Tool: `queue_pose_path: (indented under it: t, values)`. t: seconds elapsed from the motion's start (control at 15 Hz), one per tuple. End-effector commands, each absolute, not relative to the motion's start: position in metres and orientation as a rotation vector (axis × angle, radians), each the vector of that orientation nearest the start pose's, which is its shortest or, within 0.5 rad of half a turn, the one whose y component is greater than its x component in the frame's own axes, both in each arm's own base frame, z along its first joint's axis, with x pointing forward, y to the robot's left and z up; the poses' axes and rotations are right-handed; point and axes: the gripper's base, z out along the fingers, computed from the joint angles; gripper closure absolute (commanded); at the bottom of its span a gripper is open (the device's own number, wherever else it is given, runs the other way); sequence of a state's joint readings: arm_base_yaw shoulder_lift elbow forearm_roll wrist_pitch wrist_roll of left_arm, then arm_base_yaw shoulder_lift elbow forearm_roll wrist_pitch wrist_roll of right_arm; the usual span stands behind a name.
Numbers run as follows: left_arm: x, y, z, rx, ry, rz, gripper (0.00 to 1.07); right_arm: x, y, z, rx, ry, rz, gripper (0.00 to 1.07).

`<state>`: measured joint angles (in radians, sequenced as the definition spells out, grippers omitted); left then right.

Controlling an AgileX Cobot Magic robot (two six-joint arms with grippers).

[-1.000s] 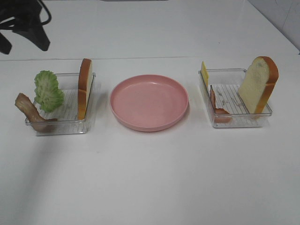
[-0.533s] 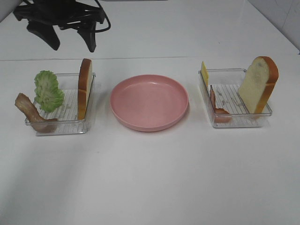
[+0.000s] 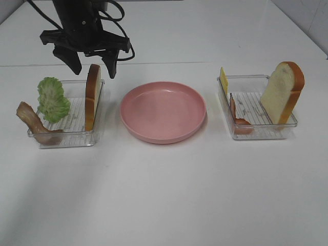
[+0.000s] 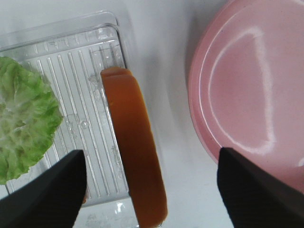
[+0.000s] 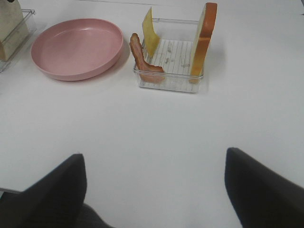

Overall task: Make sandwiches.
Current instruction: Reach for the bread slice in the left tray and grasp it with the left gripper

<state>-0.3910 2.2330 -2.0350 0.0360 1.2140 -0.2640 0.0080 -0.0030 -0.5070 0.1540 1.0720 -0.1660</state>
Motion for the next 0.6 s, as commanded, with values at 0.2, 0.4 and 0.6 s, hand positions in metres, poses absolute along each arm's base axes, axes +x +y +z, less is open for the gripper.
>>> queue_pose_path:
  t: [0.2,0.4,0.6]
  values:
    - [0.445,-0.174,0.202,0.207,2.982,0.079,0.34,-0.009,0.012,0.279,-0.177,2.008,0.085,0.31]
    - [0.447,-0.173,0.191,0.217,2.996,0.122,0.43,-0.009,0.012,0.279,-0.177,2.008,0.085,0.31]
    - [0.448,-0.172,0.193,0.215,2.979,0.124,0.79,-0.009,0.012,0.279,-0.177,2.008,0.085,0.31]
